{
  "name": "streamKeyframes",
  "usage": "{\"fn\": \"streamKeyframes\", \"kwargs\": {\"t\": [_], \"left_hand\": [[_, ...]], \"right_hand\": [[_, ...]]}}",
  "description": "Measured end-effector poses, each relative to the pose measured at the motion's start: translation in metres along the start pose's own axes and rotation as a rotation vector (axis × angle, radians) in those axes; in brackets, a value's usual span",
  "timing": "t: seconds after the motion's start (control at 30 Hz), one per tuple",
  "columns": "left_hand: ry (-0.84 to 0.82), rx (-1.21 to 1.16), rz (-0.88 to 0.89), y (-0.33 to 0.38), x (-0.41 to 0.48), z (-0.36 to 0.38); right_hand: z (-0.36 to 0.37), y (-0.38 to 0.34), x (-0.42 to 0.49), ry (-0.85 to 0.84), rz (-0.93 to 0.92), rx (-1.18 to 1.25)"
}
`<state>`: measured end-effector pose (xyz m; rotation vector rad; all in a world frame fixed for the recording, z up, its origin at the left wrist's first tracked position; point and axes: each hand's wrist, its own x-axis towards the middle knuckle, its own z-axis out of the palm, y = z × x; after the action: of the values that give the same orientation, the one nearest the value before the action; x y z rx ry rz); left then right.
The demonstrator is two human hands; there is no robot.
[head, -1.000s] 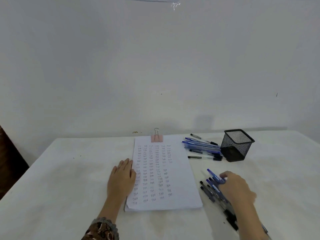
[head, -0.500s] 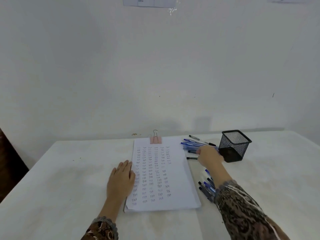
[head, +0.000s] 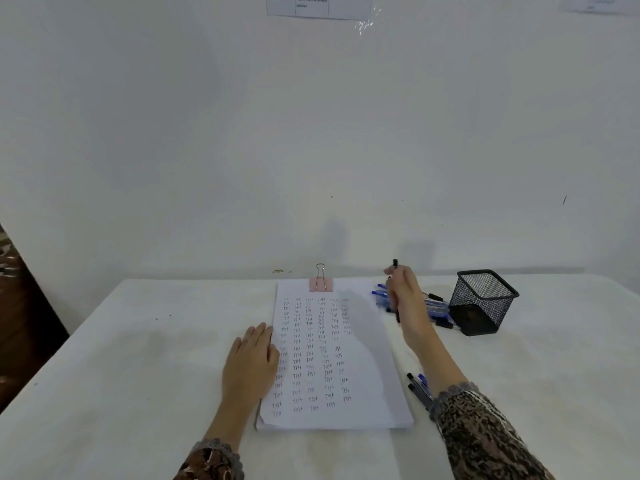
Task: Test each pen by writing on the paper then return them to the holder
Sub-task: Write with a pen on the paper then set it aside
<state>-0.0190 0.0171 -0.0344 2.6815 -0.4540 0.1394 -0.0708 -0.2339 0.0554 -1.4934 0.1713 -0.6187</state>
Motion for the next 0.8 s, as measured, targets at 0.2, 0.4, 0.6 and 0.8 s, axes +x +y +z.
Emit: {"fn": "streamKeyframes", "kwargs": {"t": [0.2,0.4,0.6,0.8], "left_hand": [[-0.019,0.000,-0.009,-0.001,0.000,-0.001],[-0.037,0.025,-0.019,0.001,-0.001,-0.003],[-0.028,0.001,-0.014,0.001,-0.001,-0.003],[-0.019,-0.001,-0.014,0.000,0.000,-0.002]], "right_hand": [[0.011,0.012,-0.004,0.250,0.284,0.883],[0.014,0.027,-0.004,0.221,0.307,1.141],[0.018,0.050,-0.003,0.168,0.544,0.823],[0.015,0.057,-0.009,0.202,0.478,0.835]]}}
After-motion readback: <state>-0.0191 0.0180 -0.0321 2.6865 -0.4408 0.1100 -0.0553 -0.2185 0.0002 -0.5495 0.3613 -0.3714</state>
